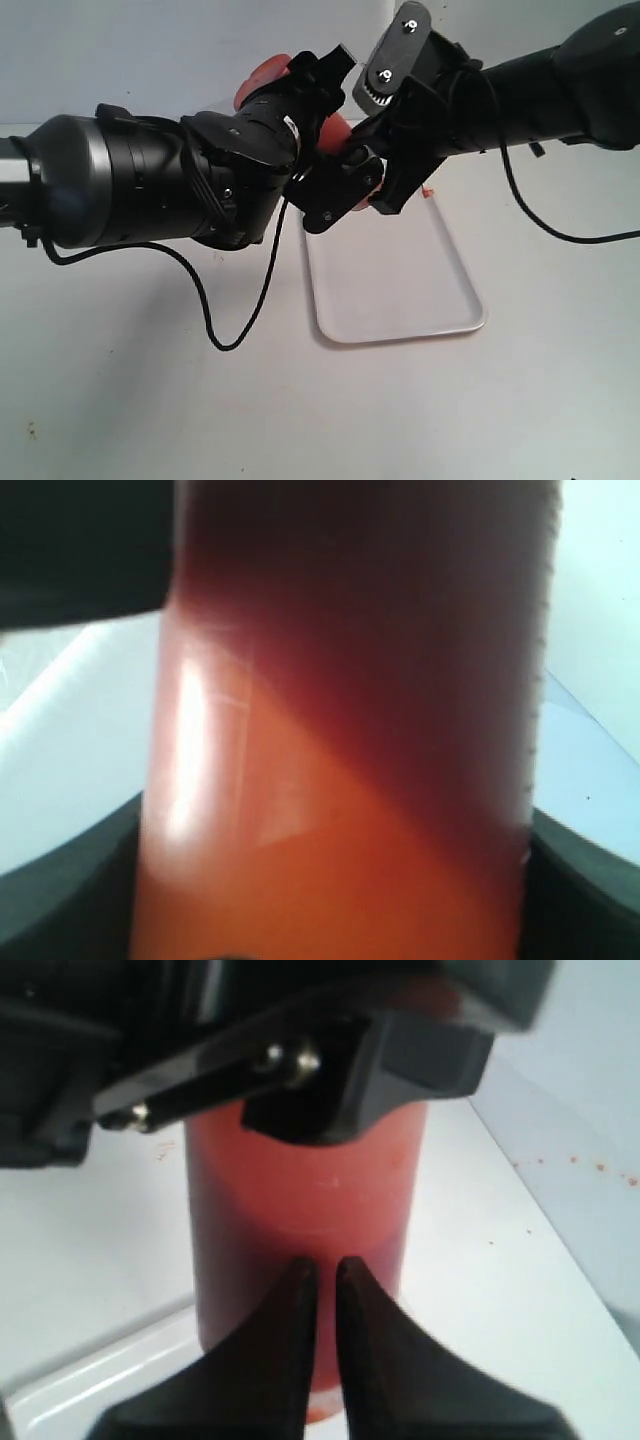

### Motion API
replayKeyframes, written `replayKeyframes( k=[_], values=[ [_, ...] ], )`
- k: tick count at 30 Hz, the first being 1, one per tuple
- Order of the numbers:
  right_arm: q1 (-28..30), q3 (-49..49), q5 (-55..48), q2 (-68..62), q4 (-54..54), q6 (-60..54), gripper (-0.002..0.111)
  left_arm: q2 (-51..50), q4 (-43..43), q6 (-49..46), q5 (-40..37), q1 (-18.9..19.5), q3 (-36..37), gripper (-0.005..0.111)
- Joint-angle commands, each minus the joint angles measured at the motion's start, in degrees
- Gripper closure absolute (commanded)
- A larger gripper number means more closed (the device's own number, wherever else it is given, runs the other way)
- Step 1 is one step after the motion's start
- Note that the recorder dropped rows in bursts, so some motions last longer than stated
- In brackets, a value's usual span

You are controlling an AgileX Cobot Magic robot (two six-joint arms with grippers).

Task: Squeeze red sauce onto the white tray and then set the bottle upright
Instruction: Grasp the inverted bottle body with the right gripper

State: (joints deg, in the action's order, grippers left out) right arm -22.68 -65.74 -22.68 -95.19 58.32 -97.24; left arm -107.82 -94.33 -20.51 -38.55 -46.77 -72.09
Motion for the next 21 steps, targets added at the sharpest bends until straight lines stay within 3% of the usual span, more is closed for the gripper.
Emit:
replayKeyframes(
  k=[1, 3, 4, 6, 12, 21],
  values=[
    [2.7, -0.4, -0.4, 1.6, -5.4, 1.3, 0.07, 1.2, -2.1, 1.1, -0.9, -0.5, -0.5, 0.107],
    [3.2, -0.4, 0.1, 1.4, -5.8, 1.3, 0.046, 1.2, -2.1, 1.1, -0.9, -0.5, -0.5, 0.107],
    [3.3, -0.3, 0.7, 0.9, -5.8, 1.3, 0.026, 1.2, -2.1, 1.1, -0.9, -0.5, -0.5, 0.107],
    [3.3, -0.3, 2.2, -0.1, -5.3, 1.6, 0.003, 1.2, -2.2, 1.1, -0.9, -0.5, -0.5, 0.107],
    [3.1, -0.3, 0.0, -1.9, -2.4, 1.6, 0.003, 1.2, -2.8, 1.1, -0.9, -0.5, -0.5, 0.107],
    [2.6, -0.4, -6.0, -2.7, 12.8, -6.3, 0.003, 1.2, -3.7, 1.3, -0.6, -0.5, -0.5, 0.107]
  ],
)
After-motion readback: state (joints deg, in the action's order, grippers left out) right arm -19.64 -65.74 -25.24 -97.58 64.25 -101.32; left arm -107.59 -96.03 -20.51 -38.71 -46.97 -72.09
